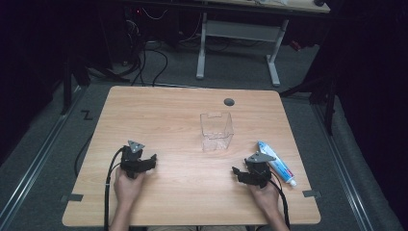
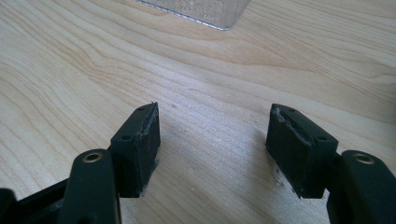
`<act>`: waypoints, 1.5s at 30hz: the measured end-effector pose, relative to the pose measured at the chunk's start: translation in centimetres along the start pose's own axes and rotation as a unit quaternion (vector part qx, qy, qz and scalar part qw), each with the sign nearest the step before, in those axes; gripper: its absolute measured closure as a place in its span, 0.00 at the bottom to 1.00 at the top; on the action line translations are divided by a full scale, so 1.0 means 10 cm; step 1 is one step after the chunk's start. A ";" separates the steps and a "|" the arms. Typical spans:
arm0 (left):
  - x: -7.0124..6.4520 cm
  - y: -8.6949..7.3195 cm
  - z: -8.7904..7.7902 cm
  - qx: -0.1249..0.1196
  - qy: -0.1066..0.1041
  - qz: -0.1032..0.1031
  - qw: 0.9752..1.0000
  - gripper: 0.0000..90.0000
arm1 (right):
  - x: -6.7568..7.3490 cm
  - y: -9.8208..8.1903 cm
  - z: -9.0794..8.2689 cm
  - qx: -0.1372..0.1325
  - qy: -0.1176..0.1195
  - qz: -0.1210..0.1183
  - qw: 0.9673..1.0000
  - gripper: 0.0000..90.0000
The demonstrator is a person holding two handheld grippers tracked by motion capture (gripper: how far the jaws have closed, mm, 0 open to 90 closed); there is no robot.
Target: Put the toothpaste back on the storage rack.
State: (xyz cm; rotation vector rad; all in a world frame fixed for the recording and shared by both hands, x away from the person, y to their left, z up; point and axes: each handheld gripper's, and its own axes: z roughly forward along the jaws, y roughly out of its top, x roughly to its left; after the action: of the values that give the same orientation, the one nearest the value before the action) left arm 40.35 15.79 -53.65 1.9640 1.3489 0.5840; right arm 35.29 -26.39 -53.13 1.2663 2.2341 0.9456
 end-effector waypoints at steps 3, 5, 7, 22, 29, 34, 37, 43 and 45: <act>0.00 0.00 0.00 0.000 0.000 0.000 1.000 0.29 | 0.00 0.00 0.00 0.001 0.000 -0.001 1.000 0.38; 0.00 0.00 0.00 0.000 0.000 0.000 1.000 0.29 | 0.00 0.00 0.00 0.001 0.000 -0.001 1.000 0.38; 0.00 0.00 0.00 0.000 0.000 0.000 1.000 0.29 | 0.00 0.00 0.00 0.001 0.000 -0.001 1.000 0.38; 0.00 0.00 0.00 0.000 0.000 0.000 1.000 0.29 | 0.02 -0.01 -0.01 0.000 -0.006 0.003 1.000 0.38; 0.01 0.00 0.00 0.000 -0.001 -0.002 1.000 0.29 | 0.03 -0.05 -0.06 -0.003 -0.018 0.014 1.000 0.47; 0.01 0.00 0.00 0.000 -0.002 -0.002 1.000 0.29 | 0.03 -0.07 -0.11 -0.003 -0.018 0.015 1.000 0.48; 0.01 0.00 0.00 0.000 -0.002 -0.002 1.000 0.29 | 0.02 -0.08 -0.16 -0.007 -0.014 0.018 1.000 0.49; 0.01 0.00 0.00 0.000 -0.001 -0.002 1.000 0.29 | 0.00 -0.09 -0.23 -0.020 -0.001 0.023 1.000 0.50; 0.01 0.00 0.00 0.000 -0.001 -0.002 1.000 0.29 | 0.00 -0.09 -0.27 -0.024 0.003 0.023 0.999 0.50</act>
State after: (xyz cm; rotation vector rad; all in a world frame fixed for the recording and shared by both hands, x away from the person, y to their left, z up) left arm 40.38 15.86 -53.64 1.9612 1.3513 0.5787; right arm 33.03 -27.68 -51.93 1.2997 2.1830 1.0151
